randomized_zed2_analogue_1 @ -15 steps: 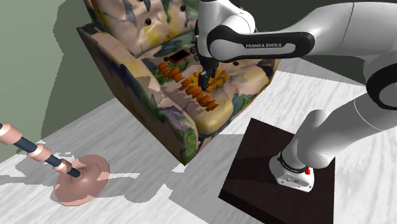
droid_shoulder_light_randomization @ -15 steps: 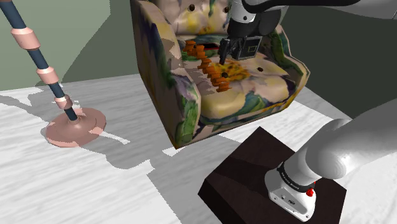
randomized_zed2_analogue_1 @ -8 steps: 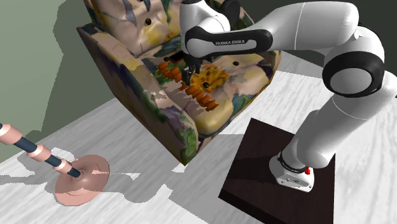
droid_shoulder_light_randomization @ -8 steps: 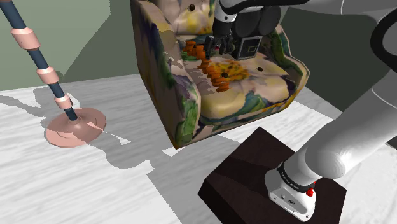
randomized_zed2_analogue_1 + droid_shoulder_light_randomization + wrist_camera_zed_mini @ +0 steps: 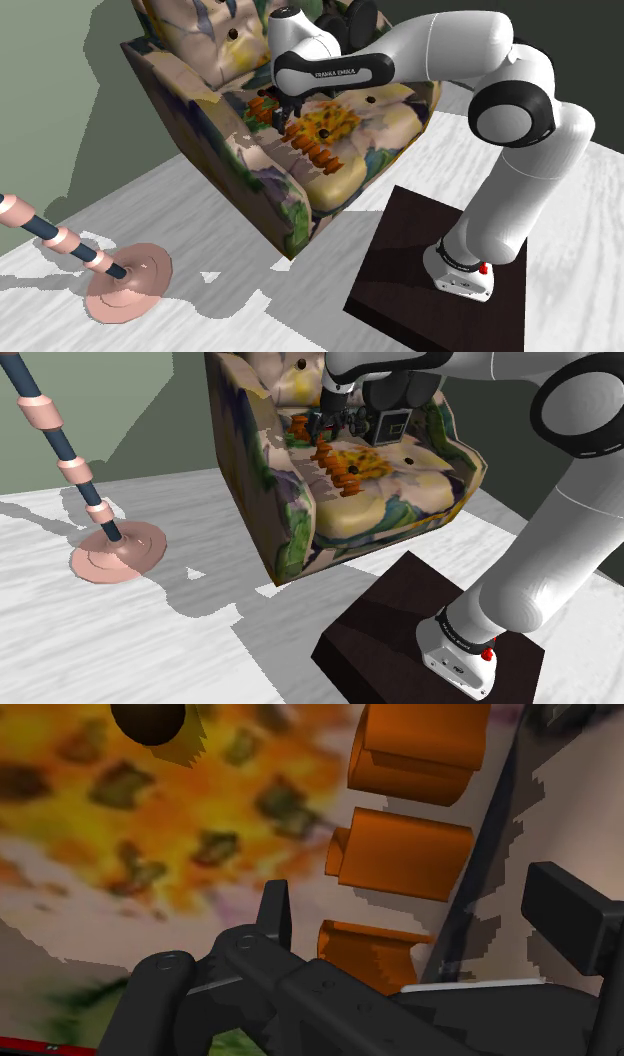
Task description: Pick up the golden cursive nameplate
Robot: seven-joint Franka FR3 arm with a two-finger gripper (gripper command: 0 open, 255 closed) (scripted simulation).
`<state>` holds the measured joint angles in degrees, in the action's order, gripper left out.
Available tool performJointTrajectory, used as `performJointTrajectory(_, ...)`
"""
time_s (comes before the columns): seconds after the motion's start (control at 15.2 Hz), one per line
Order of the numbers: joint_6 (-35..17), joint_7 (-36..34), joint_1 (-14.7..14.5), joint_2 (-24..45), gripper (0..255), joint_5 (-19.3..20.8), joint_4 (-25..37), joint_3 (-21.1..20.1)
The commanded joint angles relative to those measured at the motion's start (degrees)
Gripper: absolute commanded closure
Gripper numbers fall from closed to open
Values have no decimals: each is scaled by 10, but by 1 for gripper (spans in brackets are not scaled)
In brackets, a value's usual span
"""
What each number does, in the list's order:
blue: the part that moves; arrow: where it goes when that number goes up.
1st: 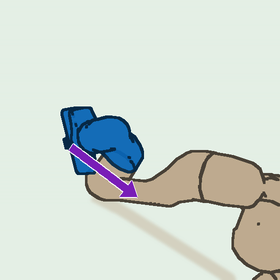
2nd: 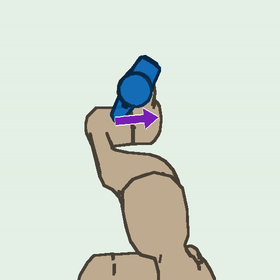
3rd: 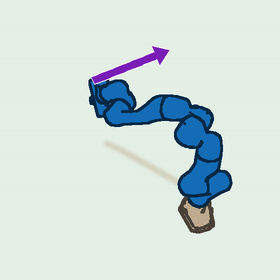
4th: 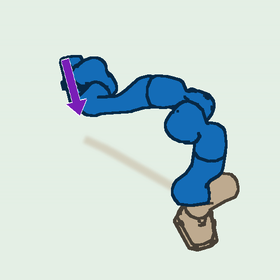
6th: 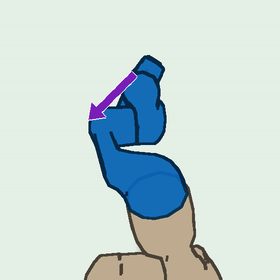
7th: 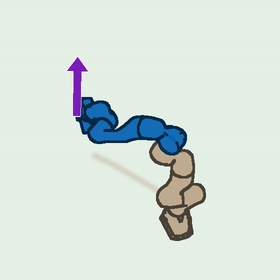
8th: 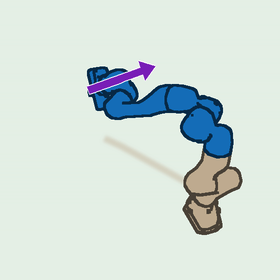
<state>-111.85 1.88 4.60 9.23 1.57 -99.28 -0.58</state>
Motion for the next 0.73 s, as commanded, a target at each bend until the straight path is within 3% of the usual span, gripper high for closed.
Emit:
performJointTrajectory(0.0,-16,0,0,1,0,0,-14,0)
performJointTrajectory(0.26,-34,0,0,5,0,0,-29,0)
performJointTrajectory(0.33,-33,0,0,5,255,0,-28,0)
performJointTrajectory(0.66,-33,0,1,5,255,0,-28,0)
